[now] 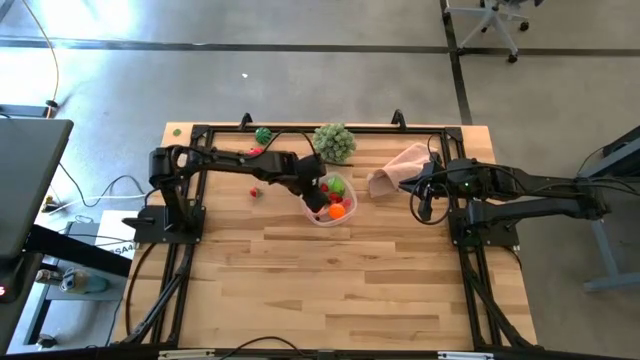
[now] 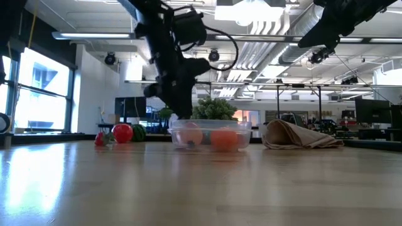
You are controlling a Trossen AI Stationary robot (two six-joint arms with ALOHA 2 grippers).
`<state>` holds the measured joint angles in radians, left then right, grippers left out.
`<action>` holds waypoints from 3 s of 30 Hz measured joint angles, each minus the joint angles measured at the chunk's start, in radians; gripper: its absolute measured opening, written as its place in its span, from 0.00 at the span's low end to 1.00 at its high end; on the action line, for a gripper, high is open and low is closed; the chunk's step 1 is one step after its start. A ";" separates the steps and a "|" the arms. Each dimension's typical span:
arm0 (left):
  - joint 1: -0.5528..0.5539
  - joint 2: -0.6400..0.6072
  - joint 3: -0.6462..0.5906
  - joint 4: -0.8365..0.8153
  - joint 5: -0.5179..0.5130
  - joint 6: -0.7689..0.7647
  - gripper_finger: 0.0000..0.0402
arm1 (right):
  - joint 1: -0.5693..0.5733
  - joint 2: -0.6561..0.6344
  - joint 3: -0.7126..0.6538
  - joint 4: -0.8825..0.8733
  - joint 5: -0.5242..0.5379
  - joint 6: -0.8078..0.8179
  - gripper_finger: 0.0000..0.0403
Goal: Pick and placing Produce into tupperware
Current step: Put the strawberry into the container
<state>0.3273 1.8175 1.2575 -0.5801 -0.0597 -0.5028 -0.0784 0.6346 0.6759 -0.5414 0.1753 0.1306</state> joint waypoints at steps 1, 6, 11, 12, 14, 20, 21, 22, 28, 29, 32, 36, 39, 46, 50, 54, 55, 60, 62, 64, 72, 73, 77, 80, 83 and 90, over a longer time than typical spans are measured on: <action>0.001 0.000 0.029 -0.052 0.000 -0.017 0.30 | 0.000 0.000 0.000 0.000 0.000 0.000 0.07; 0.020 0.000 0.188 -0.399 -0.003 -0.116 0.27 | 0.000 0.000 0.000 0.000 0.000 0.000 0.07; 0.027 -0.050 0.238 -0.612 -0.058 -0.007 0.25 | 0.000 0.000 0.000 0.000 0.000 0.000 0.07; 0.027 -0.067 0.230 -0.625 -0.065 0.020 0.25 | 0.000 0.000 0.000 0.000 0.000 0.000 0.07; 0.026 -0.106 0.193 -0.649 -0.089 0.029 0.24 | 0.000 0.000 0.000 0.000 0.001 0.000 0.07; 0.027 -0.278 -0.024 -0.605 -0.121 0.020 0.21 | 0.000 0.000 0.000 0.000 0.002 0.000 0.07; 0.027 -0.312 -0.068 -0.570 -0.137 0.038 0.21 | 0.000 0.000 0.000 0.000 0.002 0.000 0.07; 0.035 -0.348 -0.111 -0.543 -0.152 0.062 0.20 | 0.000 0.000 0.000 0.000 0.002 0.000 0.07; 0.119 -0.562 -0.383 -0.318 -0.087 0.293 0.18 | 0.000 0.000 0.000 0.000 0.003 0.000 0.07; 0.128 -0.584 -0.420 -0.293 -0.060 0.332 0.18 | 0.000 0.000 0.000 0.000 0.003 0.000 0.07; 0.174 -0.613 -0.500 -0.218 0.012 0.463 0.17 | 0.000 0.000 0.000 0.000 0.002 0.000 0.07; 0.238 -0.614 -0.520 -0.186 0.034 0.615 0.15 | 0.000 0.000 0.000 0.000 0.002 0.000 0.07; 0.261 -0.605 -0.521 -0.179 0.056 0.684 0.12 | 0.000 0.000 0.000 0.000 0.001 0.000 0.07; 0.289 -0.573 -0.520 -0.166 0.118 0.769 0.04 | 0.000 0.000 0.000 0.000 0.000 0.000 0.07; 0.290 -0.540 -0.520 -0.167 0.068 0.767 0.02 | 0.000 0.000 0.000 0.000 0.001 0.000 0.07; 0.290 -0.507 -0.520 -0.185 0.038 0.761 0.03 | 0.000 0.000 0.000 0.000 0.001 0.000 0.07; 0.296 -0.501 -0.520 -0.186 0.035 0.761 0.05 | 0.000 0.000 0.000 0.000 0.001 0.000 0.07; 0.336 -0.488 -0.520 -0.188 0.048 0.798 0.18 | 0.000 0.000 0.000 0.000 0.001 0.000 0.07; 0.342 -0.488 -0.520 -0.188 0.070 0.830 0.23 | 0.000 0.000 0.000 0.000 0.002 0.000 0.07; 0.342 -0.488 -0.520 -0.197 0.072 0.851 0.26 | 0.000 0.000 0.000 0.000 0.002 0.000 0.07; 0.340 -0.488 -0.520 -0.205 0.101 0.944 0.35 | 0.000 0.000 0.000 0.000 0.002 0.000 0.07; 0.340 -0.488 -0.520 -0.205 0.101 0.950 0.35 | 0.000 0.000 0.000 0.000 0.002 0.000 0.07; 0.340 -0.474 -0.520 -0.192 0.095 0.976 0.38 | 0.000 0.000 0.000 0.000 0.002 0.000 0.07; 0.340 -0.438 -0.520 -0.190 0.095 0.978 0.40 | 0.000 0.000 0.000 0.000 0.002 0.000 0.07; 0.340 -0.403 -0.520 -0.185 0.097 0.987 0.42 | 0.000 0.000 0.000 0.000 0.002 0.000 0.07; 0.340 -0.365 -0.520 -0.150 0.105 1.023 0.49 | 0.000 0.000 0.000 0.000 0.002 0.000 0.07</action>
<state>0.6678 1.4521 0.7372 -0.7298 0.0452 0.5198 -0.0781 0.6344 0.6758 -0.5411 0.1768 0.1304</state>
